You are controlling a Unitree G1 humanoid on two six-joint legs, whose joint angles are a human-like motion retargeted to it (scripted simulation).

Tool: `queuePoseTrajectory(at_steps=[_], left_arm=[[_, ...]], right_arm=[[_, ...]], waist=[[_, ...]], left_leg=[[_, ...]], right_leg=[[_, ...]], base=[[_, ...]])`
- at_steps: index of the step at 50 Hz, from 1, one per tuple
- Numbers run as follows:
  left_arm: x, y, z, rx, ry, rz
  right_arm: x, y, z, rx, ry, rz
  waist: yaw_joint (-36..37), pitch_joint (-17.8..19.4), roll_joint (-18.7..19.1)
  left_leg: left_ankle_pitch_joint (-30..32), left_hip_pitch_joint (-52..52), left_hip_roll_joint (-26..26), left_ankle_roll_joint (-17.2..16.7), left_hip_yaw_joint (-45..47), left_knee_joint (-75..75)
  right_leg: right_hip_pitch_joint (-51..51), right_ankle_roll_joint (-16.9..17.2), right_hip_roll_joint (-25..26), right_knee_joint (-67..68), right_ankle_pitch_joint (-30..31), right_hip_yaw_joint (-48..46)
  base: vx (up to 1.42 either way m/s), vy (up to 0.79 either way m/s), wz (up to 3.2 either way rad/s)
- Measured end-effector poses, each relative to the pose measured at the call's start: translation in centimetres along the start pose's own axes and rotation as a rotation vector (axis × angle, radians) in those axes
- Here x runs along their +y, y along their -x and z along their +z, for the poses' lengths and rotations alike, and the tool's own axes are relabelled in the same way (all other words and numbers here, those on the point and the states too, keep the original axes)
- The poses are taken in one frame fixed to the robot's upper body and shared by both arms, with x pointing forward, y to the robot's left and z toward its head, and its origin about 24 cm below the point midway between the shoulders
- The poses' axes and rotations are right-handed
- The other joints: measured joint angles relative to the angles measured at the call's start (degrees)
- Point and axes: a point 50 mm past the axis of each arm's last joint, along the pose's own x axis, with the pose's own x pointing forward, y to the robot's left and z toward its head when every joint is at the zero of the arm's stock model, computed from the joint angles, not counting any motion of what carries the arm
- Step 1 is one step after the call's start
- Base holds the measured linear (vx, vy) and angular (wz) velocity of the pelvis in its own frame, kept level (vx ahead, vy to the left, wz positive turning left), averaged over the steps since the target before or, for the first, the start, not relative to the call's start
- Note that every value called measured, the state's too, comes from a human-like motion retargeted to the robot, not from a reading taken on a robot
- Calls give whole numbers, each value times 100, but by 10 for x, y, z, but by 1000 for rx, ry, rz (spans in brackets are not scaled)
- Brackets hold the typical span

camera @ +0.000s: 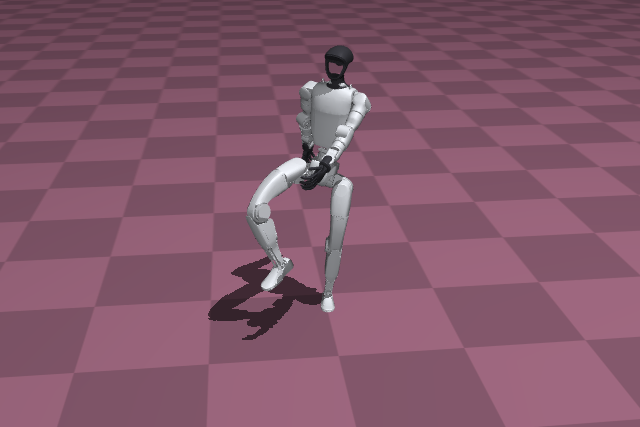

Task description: In place motions

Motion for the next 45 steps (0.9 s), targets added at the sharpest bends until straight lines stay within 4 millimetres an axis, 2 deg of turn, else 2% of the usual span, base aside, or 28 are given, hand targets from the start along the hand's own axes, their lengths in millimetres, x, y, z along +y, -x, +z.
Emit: queuePoseTrajectory(at_steps=[3, 5, 7, 10, 15, 17, 22, 26, 28, 30, 33, 36, 41, 45], left_arm=[[-4, -4, 52, -158, -54, 2], [-1, -3, 76, -235, -82, 22], [4, -2, 87, -274, -92, 41], [10, -2, 82, -271, -94, 57], [24, 1, 30, -166, -125, 86], [31, 6, -1, -86, -145, 92], [41, 24, -71, 108, -125, 79], [43, 46, -123, 254, -105, 88], [46, 60, -148, 319, -104, 103], [50, 74, -168, 371, -106, 128], [58, 100, -200, 466, -96, 171], [67, 126, -227, 570, -96, 180], [86, 170, -261, 736, -122, 192], [102, 208, -282, 858, -177, 216]], right_arm=[[-13, -2, -51, 147, -161, -81], [-22, -1, -65, 193, -254, -135], [-27, -1, -64, 198, -325, -166], [-26, -2, -45, 146, -368, -150], [-8, 3, 29, -66, -299, 0], [0, 13, 76, -212, -265, 64], [5, 49, 171, -541, -200, 117], [7, 83, 222, -733, -172, 140], [7, 99, 242, -808, -166, 148], [8, 114, 258, -870, -148, 157], [9, 134, 278, -936, -92, 156], [8, 148, 290, -975, -13, 140], [12, 159, 299, -1006, 103, 102], [17, 158, 297, -1011, 145, 93]], waist=[[-159, -25, 91], [-252, -14, 55], [-270, -52, -36], [-148, -186, -156], [489, -708, -330], [703, -872, -351], [1158, -1041, -275], [1525, -1317, -310], [1693, -1416, -432], [1824, -1447, -553], [1966, -1394, -729], [2137, -1296, -773], [2445, -1237, -810], [2226, -1179, -803]], left_leg=[[-79, -86, 171, -6, -55, 202], [-115, -66, 150, -3, -46, 248], [-113, -18, 74, -30, 39, 204], [-85, 21, -60, -76, 199, 74], [-36, -78, -357, -113, 632, -203], [-30, -144, -392, -129, 804, -278], [-23, -154, -331, -219, 1250, -424], [-9, -270, -418, -285, 1479, -527], [-5, -330, -575, -296, 1530, -556], [1, -364, -724, -294, 1594, -577], [8, -356, -965, -301, 1652, -606], [33, -294, -1025, -343, 1791, -647], [144, -306, -938, -457, 2042, -726], [303, -387, -810, -532, 2041, -759]], right_leg=[[-478, 3, 371, -356, 125, -25], [-509, 2, 461, -497, 167, -2], [-368, 5, 489, -560, 218, 38], [1, 9, 513, -666, 272, 23], [960, 125, 703, -1056, 349, 81], [1620, 197, 849, -1454, 388, 85], [3143, 424, 1632, -3091, 577, 354], [4227, 731, 2197, -5088, 709, 940], [4690, 902, 2397, -6115, 771, 1423], [5050, 1085, 2466, -6898, 590, 1763], [5483, 1403, 2364, -7836, 146, 1917], [5624, 1547, 2301, -8285, 17, 1952], [5525, 1448, 2360, -8489, 13, 2055], [5478, 1385, 2397, -8475, -47, 1919]], base=[[10, -6, -10], [3, 4, -31], [-1, -1, -43], [-2, 1, -64], [3, -1, -100], [-7, -1, -75], [-9, -1, -68], [-5, -5, -47], [-3, -11, -30], [-6, -17, -29], [-10, -15, -23], [-15, -16, -40], [-17, -21, -37], [-16, -25, 48]])
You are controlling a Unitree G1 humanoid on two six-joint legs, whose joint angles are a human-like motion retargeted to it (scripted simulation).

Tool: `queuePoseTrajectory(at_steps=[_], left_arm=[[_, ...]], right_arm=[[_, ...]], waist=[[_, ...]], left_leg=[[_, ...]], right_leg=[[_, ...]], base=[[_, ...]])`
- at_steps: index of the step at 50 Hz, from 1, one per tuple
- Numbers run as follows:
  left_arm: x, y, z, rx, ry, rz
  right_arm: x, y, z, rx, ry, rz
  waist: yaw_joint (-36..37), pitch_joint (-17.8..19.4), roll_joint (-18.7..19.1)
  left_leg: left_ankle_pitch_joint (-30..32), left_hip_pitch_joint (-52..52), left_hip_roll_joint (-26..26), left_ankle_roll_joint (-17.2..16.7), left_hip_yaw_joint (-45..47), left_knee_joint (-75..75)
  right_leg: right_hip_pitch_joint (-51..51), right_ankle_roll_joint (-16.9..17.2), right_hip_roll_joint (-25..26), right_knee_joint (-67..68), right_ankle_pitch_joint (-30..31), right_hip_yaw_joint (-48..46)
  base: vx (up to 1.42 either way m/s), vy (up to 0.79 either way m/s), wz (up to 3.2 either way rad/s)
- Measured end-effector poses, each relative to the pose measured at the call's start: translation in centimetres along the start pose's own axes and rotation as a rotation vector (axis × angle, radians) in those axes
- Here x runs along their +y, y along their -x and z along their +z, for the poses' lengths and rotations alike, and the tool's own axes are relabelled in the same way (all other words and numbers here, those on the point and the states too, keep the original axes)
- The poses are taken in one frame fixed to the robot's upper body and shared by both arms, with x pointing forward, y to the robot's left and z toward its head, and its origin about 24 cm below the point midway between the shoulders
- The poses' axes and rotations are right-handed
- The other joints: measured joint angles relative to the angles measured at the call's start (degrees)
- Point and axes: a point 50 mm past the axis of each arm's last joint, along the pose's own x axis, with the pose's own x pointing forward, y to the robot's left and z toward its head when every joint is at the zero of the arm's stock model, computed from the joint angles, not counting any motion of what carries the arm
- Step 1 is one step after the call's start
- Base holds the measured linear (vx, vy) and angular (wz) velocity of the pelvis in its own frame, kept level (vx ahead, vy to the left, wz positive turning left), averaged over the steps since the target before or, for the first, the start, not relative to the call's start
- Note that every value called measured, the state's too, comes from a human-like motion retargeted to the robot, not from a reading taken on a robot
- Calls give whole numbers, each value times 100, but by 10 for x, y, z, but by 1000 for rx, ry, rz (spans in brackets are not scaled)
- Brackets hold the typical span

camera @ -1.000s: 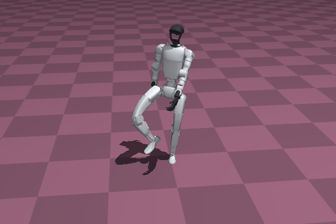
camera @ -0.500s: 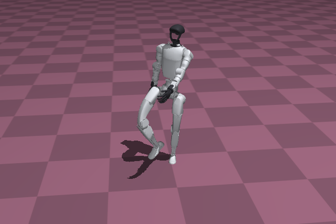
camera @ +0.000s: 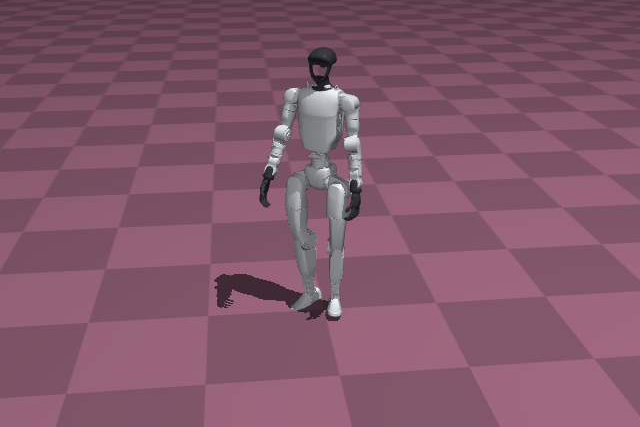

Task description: In place motions

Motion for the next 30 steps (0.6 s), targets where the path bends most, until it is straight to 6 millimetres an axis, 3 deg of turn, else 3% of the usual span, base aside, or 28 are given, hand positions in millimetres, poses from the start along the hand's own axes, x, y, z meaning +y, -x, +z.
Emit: queuePoseTrajectory(at_steps=[7, 13, 20, 23, 30], left_arm=[[1, 17, -69, 230, 60, -12], [-1, 27, -97, 318, 85, -50], [-8, 32, -107, 321, 110, -92], [-13, 32, -107, 305, 104, -87], [-19, 39, -123, 348, 84, -127]], right_arm=[[4, 6, -35, 134, 25, -3], [8, 15, -72, 232, 5, 1], [21, 29, -112, 315, 18, 33], [22, 36, -129, 367, 8, 25], [22, 49, -155, 469, -30, 2]], waist=[[-262, 12, 44], [-132, 208, 2], [-48, 343, -69], [114, 367, -41], [-293, -55, 232]], left_leg=[[206, -220, 206, -141, 48, 7], [372, -409, 337, -228, -75, 150], [324, -704, 378, -437, -646, 728], [197, -652, 260, -332, -855, 853], [118, -407, 229, -206, -607, 264]], right_leg=[[-91, -145, 113, -162, 33, -174], [-82, -207, 140, -232, 18, -333], [-59, -262, 44, -274, -27, -564], [-38, -287, 38, -282, -18, -489], [-89, -240, 133, -252, -88, -589]], base=[[-15, -15, 22], [-13, -17, 24], [-10, -8, 31], [-3, 9, -20], [9, 13, 5]])
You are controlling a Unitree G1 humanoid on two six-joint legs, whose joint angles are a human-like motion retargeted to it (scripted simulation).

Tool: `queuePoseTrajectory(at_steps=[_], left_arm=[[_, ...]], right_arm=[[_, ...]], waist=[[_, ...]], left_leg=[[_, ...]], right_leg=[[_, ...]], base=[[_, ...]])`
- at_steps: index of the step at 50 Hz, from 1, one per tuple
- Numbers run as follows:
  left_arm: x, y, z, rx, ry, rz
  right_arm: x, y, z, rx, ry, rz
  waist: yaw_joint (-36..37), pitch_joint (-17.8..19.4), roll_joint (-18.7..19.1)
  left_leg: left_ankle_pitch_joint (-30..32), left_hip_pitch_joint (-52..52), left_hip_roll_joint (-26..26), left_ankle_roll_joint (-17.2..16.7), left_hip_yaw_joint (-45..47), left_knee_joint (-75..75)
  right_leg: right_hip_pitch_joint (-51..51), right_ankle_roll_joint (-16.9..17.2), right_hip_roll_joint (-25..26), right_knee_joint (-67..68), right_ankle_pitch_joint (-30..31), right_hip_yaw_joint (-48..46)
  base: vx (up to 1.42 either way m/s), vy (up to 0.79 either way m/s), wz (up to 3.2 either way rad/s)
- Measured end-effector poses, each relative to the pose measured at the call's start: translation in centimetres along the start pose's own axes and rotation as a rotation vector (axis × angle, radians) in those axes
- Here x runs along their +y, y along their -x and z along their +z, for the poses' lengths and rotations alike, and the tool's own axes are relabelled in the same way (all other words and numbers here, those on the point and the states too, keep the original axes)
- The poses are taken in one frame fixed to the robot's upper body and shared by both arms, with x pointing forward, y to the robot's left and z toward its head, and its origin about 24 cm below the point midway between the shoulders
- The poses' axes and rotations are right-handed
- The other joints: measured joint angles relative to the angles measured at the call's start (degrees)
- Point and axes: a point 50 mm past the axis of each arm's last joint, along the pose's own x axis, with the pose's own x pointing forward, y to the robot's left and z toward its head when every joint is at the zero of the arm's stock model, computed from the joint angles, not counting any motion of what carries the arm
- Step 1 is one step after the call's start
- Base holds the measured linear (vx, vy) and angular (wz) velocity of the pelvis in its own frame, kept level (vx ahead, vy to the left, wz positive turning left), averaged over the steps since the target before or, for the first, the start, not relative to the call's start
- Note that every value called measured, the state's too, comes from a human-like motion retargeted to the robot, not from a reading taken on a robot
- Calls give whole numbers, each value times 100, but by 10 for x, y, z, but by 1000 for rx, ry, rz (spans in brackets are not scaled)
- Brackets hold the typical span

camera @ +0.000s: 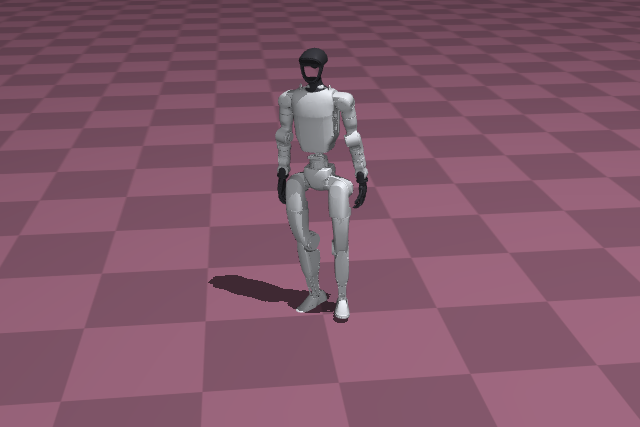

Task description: In place motions

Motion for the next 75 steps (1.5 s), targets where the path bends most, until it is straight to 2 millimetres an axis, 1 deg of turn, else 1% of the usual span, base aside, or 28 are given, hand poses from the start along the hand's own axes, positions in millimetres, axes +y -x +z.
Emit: queuePoseTrajectory(at_steps=[7, 13, 20, 25, 27, 30, 32, 34, 35, 38, 40, 42, 45, 48, 50, 53, 55, 57, 58, 60, 62, 63, 65, 68, 70, 71, 73, 75], left_arm=[[15, 0, 21, -52, -6, 58], [12, -1, 41, -114, 73, 56], [11, -1, 62, -178, -10, 44], [8, -2, 57, -168, -7, 42], [4, -3, 40, -109, 61, 29], [-2, -1, 7, -7, 184, -42], [-1, 5, -23, 117, 240, -113], [7, 12, -48, 210, 253, -102], [12, 16, -61, 253, 259, -81], [26, 32, -104, 388, 265, -2], [34, 41, -122, 435, 285, 44], [43, 48, -133, 455, 315, 111], [50, 49, -133, 447, 347, 185], [53, 44, -120, 411, 353, 213], [52, 35, -100, 367, 326, 191], [34, 14, -42, 254, 231, 116], [20, 5, -7, 173, 196, 94], [-5, -2, 62, -5, 155, 45], [-18, 1, 102, -105, 147, -7], [-41, 20, 188, -323, 83, -129], [-56, 53, 263, -543, 8, -218], [-62, 70, 289, -639, -18, -242], [-72, 93, 321, -775, -40, -265], [-85, 113, 340, -927, -127, -266], [-84, 115, 341, -941, -202, -241], [-79, 110, 336, -924, -234, -209], [-71, 90, 315, -852, -257, -163], [-62, 57, 269, -706, -239, -138]], right_arm=[[8, 0, -2, 2, -62, 16], [3, 0, 6, -27, -32, 6], [-4, 0, 7, -31, -52, -17], [-3, 0, 13, -38, -93, -20], [0, 1, 23, -45, -107, -20], [7, 4, 56, -66, -154, -7], [21, 16, 119, -204, -216, 61], [35, 37, 179, -381, -203, 167], [42, 50, 206, -470, -169, 231], [50, 88, 266, -692, -34, 321], [49, 109, 293, -810, 29, 294], [44, 131, 315, -933, 73, 233], [40, 137, 322, -970, 114, 202], [39, 117, 302, -897, 135, 214], [38, 92, 273, -802, 144, 207], [32, 37, 183, -525, 148, 175], [29, 16, 122, -347, 134, 172], [21, 2, 34, -90, 80, 156], [13, 1, 8, -9, 62, 135], [0, 4, -31, 121, -7, 70], [-14, 9, -68, 244, -85, -17], [-18, 13, -87, 308, -126, -47], [-26, 20, -112, 384, -198, -106], [-36, 34, -151, 420, -361, -235], [-36, 36, -154, 408, -395, -264], [-35, 33, -147, 393, -385, -248], [-31, 27, -132, 369, -356, -188], [-24, 19, -109, 331, -310, -101]], waist=[[202, -40, -96], [146, -84, -121], [139, -114, -93], [125, -95, -29], [149, -18, -48], [226, 208, -111], [295, 570, -131], [515, 869, -117], [631, 998, -131], [1101, 1031, -74], [1235, 1067, -88], [1303, 1100, -124], [1382, 998, -113], [1197, 827, -132], [976, 702, -143], [677, 524, -187], [598, 507, -177], [373, 525, 43], [85, 590, 22], [-21, 841, -13], [-520, 934, 31], [-686, 1017, 88], [-969, 1096, 152], [-855, 862, 245], [-757, 802, 213], [-693, 765, 159], [-467, 625, 94], [-134, 455, 77]], left_leg=[[-36, 272, -60, 31, 212, -197], [-73, 352, -43, 25, 320, -246], [-78, 403, -23, 7, 397, -343], [-171, 305, 115, -75, 357, -97], [-227, 141, 230, -156, 244, 341], [178, -261, 376, -183, 151, 1420], [1227, -1058, 833, -158, -101, 3179], [1762, -1953, 1061, 187, -588, 4629], [1847, -2386, 962, 287, -948, 5226], [1100, -3265, 1837, 625, -615, 6775], [733, -3631, 2112, 899, -496, 7359], [556, -3934, 2081, 895, -497, 7676], [630, -3874, 2014, 661, -402, 7464], [721, -3350, 1733, 399, -426, 6730], [823, -2640, 1376, 226, -385, 5774], [1000, -955, 358, -167, -505, 3094], [52, -21, -103, -252, -502, 1612], [-427, 939, -97, 193, 394, -88], [-262, 945, -137, 131, -82, -323], [-81, 817, 49, 29, 552, -411], [-79, 565, -33, 205, 266, -495], [-55, 492, 37, 258, 197, -471], [-69, 366, 97, 337, -117, -367], [-51, 362, 226, 345, -140, -335], [-87, 469, 184, 336, -19, -400], [-132, 521, 112, 310, 85, -416], [-226, 626, 3, 249, 309, -429], [-332, 733, -14, 149, 556, -354]], right_leg=[[42, -28, 73, 45, 15, 235], [0, -40, 131, 75, 42, 391], [-71, -58, 185, 103, 75, 537], [-104, -106, 202, 113, 80, 527], [-92, -135, 147, 135, 90, 527], [-60, -175, 22, 151, 152, 592], [9, -181, -99, 104, 235, 540], [131, -206, -81, -25, 351, 543], [195, -220, -88, -86, 406, 558], [117, -304, -12, -37, 434, 611], [92, -336, -16, 5, 432, 598], [63, -335, -59, 12, 437, 528], [30, -299, -52, -29, 432, 485], [100, -245, -76, -47, 349, 278], [184, -217, -75, -23, 251, 84], [328, -166, -137, 318, -103, -142], [339, -140, -123, 790, -347, -220], [-292, -195, -109, 2549, 416, -583], [-850, -162, -484, 3709, 909, -727], [-2167, -724, -677, 5686, 1182, -661], [-3162, -909, -938, 6875, 884, -823], [-3547, -927, -877, 7219, 887, -797], [-3995, -1048, -858, 7589, 808, -864], [-4195, -1042, -766, 7566, 625, -925], [-4032, -893, -718, 7356, 639, -879], [-3795, -842, -681, 7104, 653, -799], [-3243, -758, -584, 6511, 674, -636], [-2473, -676, -390, 5570, 765, -403]], base=[[7, 0, -31], [3, -1, -26], [0, -2, -16], [-4, -5, 1], [-9, -4, 3], [-16, -10, -5], [-33, -14, 17], [-31, -12, -6], [-20, -4, -22], [-4, 0, -17], [2, -3, -3], [-2, 3, 24], [5, 9, 22], [17, 9, 61], [26, 16, 84], [40, 20, 61], [43, 19, 15], [24, 2, 38], [-19, -5, 33], [-49, -4, -8], [-47, -5, 67], [-20, -6, 64], [3, 0, 33], [25, -2, -30], [7, -6, -35], [4, 1, -55], [17, 5, -88], [26, 1, -107]])
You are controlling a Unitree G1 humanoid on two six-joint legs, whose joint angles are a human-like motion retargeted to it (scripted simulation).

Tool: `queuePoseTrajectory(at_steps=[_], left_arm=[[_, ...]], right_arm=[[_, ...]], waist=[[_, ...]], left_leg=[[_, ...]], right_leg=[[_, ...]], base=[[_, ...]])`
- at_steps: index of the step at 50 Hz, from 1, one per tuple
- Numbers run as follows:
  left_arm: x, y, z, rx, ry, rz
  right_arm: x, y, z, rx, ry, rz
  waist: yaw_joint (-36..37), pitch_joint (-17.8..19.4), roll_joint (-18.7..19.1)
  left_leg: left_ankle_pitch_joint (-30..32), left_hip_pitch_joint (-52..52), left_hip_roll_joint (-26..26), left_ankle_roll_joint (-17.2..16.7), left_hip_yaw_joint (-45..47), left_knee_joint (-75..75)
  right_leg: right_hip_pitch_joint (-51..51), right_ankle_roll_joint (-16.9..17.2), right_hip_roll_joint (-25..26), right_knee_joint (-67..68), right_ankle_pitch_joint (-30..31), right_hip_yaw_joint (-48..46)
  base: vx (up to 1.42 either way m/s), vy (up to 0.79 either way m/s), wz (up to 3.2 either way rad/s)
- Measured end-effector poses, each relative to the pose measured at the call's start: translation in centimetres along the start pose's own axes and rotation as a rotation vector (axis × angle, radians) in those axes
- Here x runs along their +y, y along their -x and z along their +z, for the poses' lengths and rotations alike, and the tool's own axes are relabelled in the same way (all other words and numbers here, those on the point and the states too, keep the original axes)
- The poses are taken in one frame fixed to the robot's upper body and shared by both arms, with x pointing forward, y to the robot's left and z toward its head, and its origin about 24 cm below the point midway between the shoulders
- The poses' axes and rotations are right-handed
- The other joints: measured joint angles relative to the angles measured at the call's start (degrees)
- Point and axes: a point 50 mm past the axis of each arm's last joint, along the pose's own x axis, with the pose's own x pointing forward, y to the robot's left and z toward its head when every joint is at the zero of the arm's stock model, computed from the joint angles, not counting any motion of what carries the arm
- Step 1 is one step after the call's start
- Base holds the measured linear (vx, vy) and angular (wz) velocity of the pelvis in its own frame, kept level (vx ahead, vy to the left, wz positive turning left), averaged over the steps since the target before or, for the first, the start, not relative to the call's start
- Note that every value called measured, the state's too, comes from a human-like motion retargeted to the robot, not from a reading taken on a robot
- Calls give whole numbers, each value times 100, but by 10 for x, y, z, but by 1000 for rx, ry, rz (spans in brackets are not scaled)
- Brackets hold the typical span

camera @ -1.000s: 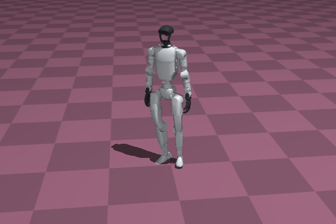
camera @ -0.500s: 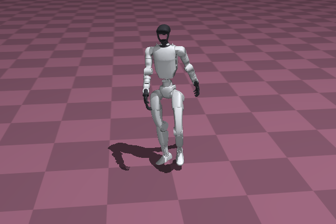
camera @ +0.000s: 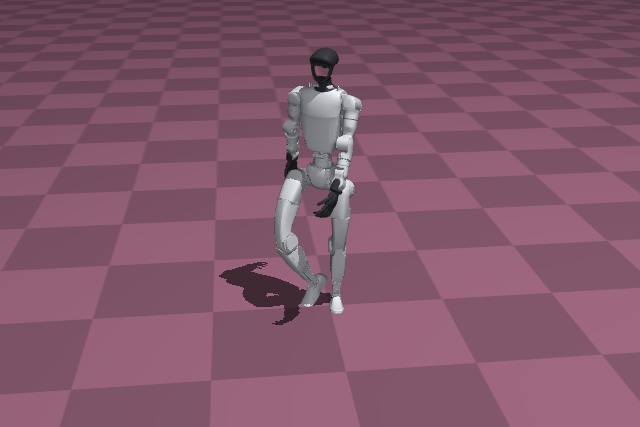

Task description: In place motions

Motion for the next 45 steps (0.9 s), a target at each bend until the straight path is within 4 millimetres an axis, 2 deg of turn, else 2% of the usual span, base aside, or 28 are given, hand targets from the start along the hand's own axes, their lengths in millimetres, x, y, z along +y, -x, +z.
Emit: queuePoseTrajectory(at_steps=[2, 3, 5, 7, 8, 10, 12, 13, 15, 17, 18, 20, 21, 25, 27, 28, 30, 32, 33, 35, 37, 39, 42, 43, 45], left_arm=[[-3, 18, -71, 207, 49, 17], [-2, 34, -108, 323, 80, 33], [-1, 80, -182, 572, 144, 92], [8, 128, -232, 764, 125, 138], [13, 146, -246, 832, 97, 152], [24, 193, -279, 1015, 35, 189], [24, 224, -296, 1090, 83, 208], [23, 236, -302, 1110, 126, 214], [21, 253, -311, 1142, 193, 253], [21, 264, -315, 1168, 236, 326], [20, 269, -317, 1178, 258, 362], [20, 271, -318, 1173, 299, 406], [21, 265, -316, 1156, 312, 402], [26, 223, -295, 1054, 343, 306], [26, 182, -270, 946, 358, 238], [26, 162, -255, 883, 351, 235], [29, 127, -225, 757, 305, 259], [24, 78, -171, 564, 235, 244], [18, 57, -141, 475, 223, 195], [7, 21, -71, 280, 198, 79], [9, 1, 2, 87, 137, -17], [13, -5, 63, -61, 31, -67], [5, -4, 119, -230, -79, -37], [0, -3, 131, -293, -79, -3], [-9, -3, 137, -351, -58, 25]], right_arm=[[22, 5, 36, -84, 74, 78], [35, 10, 60, -145, 118, 109], [67, 28, 112, -303, 235, 137], [106, 61, 168, -488, 361, 179], [121, 81, 193, -565, 414, 214], [162, 143, 251, -798, 546, 355], [190, 204, 287, -1025, 642, 462], [195, 236, 303, -1143, 664, 473], [197, 282, 324, -1343, 660, 444], [194, 302, 333, -1455, 658, 391], [194, 302, 333, -1469, 676, 367], [193, 289, 328, -1437, 724, 335], [192, 276, 324, -1392, 733, 334], [176, 197, 289, -1115, 690, 341], [157, 131, 242, -841, 639, 344], [147, 105, 215, -718, 617, 339], [127, 67, 167, -523, 579, 321], [92, 33, 109, -316, 544, 252], [75, 23, 90, -250, 535, 205], [44, 12, 65, -161, 478, 96], [10, 4, 39, -72, 368, 6], [-13, 1, 10, 29, 253, -22], [-32, 1, -30, 162, 135, -91], [-39, 2, -47, 189, 98, -149], [-44, 4, -71, 199, 58, -220]], waist=[[266, -121, -29], [300, -132, -31], [250, -1, -87], [282, 282, -358], [373, 286, -378], [683, 218, -307], [1051, 521, -366], [1140, 708, -462], [1562, 879, -579], [1650, 788, -530], [1604, 691, -544], [1508, 521, -537], [1446, 442, -495], [1011, 126, -412], [771, -66, -466], [733, -96, -529], [762, -71, -545], [570, 41, -359], [301, 89, -255], [-101, 61, -183], [-332, 50, -170], [-519, 317, -93], [-594, 570, -56], [-532, 494, -28], [-393, 257, -29]], left_leg=[[-90, -31, 3, -122, 38, 243], [-132, -77, 39, -193, -8, 457], [2, -243, 74, -218, -140, 1322], [975, -873, 554, -148, 30, 3363], [1319, -1471, 963, -85, -140, 4377], [1581, -3350, 917, 256, -1444, 6158], [1329, -3914, 1341, 299, -1334, 7013], [1166, -4174, 1527, 464, -1161, 7420], [709, -4509, 1938, 752, -677, 8027], [469, -4843, 2010, 818, -659, 8261], [448, -4948, 1917, 768, -685, 8257], [487, -4925, 1773, 574, -707, 8097], [496, -4766, 1746, 477, -713, 7922], [527, -3676, 1355, 176, -759, 6639], [756, -2581, 766, 51, -899, 5006], [952, -2016, 438, -39, -992, 4069], [496, -977, -152, -428, -1259, 2259], [-170, 260, -135, -54, -176, 446], [-1, 398, -59, -51, -339, 71], [126, 156, 157, -186, -229, -76], [112, -151, 23, 9, -164, -109], [115, -240, 133, 94, -378, -8], [149, -251, 252, 108, -767, 106], [171, -261, 292, 100, -718, 85], [181, -278, 272, 105, -586, 18]], right_leg=[[905, 238, 256, -1431, 131, 418], [1428, 479, 404, -2316, -72, 664], [2510, 508, 503, -3885, -1147, 613], [2860, 374, 321, -4599, -1345, 996], [2811, 418, 299, -4721, -1231, 970], [2344, 560, 406, -4715, -1001, 1086], [2281, 549, 361, -4735, -843, 1229], [2260, 451, 335, -4778, -753, 1260], [2255, 350, 329, -4966, -588, 1546], [2223, 380, 297, -5156, -477, 1338], [2198, 395, 270, -5220, -450, 1346], [2194, 395, 266, -5334, -420, 1295], [2237, 390, 318, -5401, -423, 1228], [2449, 459, 374, -5528, -564, 819], [2562, 528, 320, -5379, -767, 550], [2603, 557, 277, -5229, -875, 507], [2657, 581, 341, -4822, -1013, 517], [2426, 617, 468, -3654, -367, 245], [2040, 723, 280, -2760, 304, -7], [785, 453, -209, -892, 929, -358], [-334, -99, -385, 407, 597, -411], [-812, -396, -697, 1161, 138, -740], [-1285, -336, -434, 1516, 166, -602], [-1447, -214, -263, 1547, 179, -477], [-1507, -159, -213, 1510, 104, -450]], base=[[15, -3, -78], [4, -13, -29], [0, -19, 1], [-9, -18, 2], [-26, -31, -3], [-40, -38, -19], [-36, -28, -66], [-33, -17, -62], [-27, -3, -73], [-5, 7, 4], [12, 11, 52], [18, 13, 58], [16, 12, 60], [23, 12, 100], [46, 10, 104], [46, 9, 44], [42, 8, -8], [31, 2, 13], [-4, 5, 44], [-35, 14, 8], [-39, 14, -26], [-26, -1, 17], [-6, -5, 19], [17, -4, -12], [26, -1, -22]])
